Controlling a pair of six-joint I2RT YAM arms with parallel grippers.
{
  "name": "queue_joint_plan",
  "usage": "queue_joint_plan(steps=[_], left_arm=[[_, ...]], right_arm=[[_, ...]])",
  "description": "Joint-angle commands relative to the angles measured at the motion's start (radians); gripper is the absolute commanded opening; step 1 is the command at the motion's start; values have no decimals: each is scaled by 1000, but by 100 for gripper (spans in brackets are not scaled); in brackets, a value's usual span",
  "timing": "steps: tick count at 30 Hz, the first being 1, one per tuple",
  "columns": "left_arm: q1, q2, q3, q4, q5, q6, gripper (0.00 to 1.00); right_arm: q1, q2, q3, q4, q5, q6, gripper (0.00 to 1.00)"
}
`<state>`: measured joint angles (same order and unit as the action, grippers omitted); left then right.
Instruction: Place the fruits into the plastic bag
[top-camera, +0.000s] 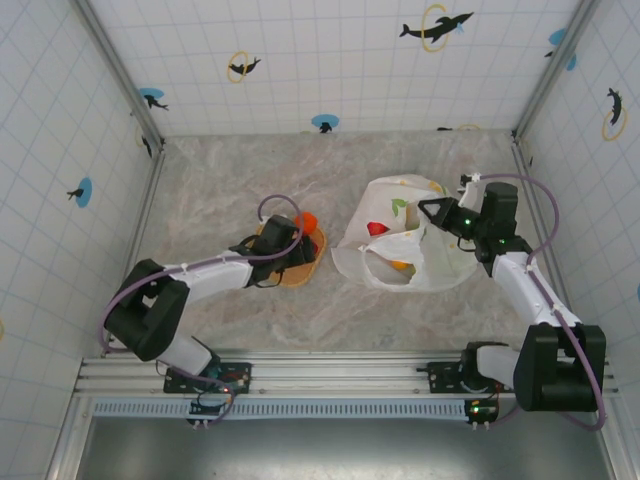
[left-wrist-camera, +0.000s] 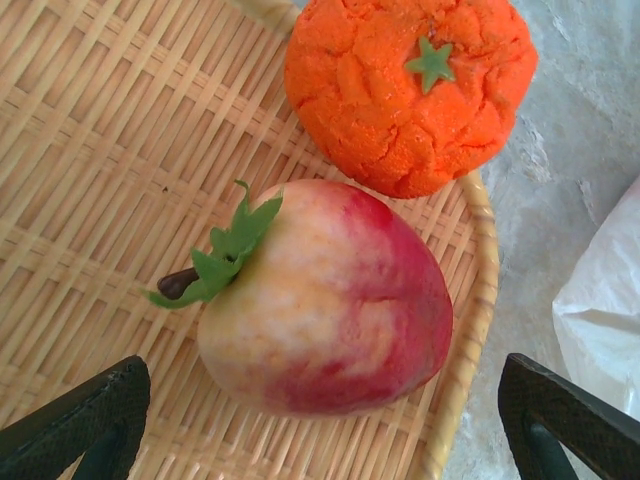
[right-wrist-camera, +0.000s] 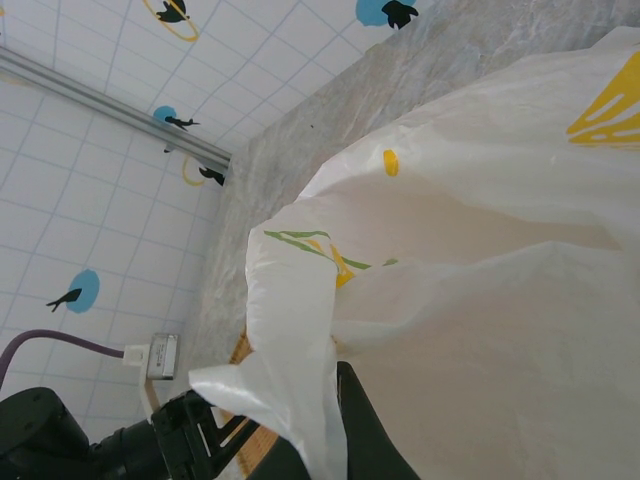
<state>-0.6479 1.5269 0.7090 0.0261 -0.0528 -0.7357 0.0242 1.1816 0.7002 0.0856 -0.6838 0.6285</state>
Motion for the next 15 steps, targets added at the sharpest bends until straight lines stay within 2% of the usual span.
queue_joint_plan(steps=[1,7,15], left_arm=[[-2,31,27,50,-7,-49,92],[-3,81,48,73,-29,-54,93],[-2,119,72,68,-116,-35,92]], right_arm=[[-7,9,-26,18,-14,-11,0],[-9,14,-31,26,-17,-10,0],[-15,16,-43,26,-17,-13,0]])
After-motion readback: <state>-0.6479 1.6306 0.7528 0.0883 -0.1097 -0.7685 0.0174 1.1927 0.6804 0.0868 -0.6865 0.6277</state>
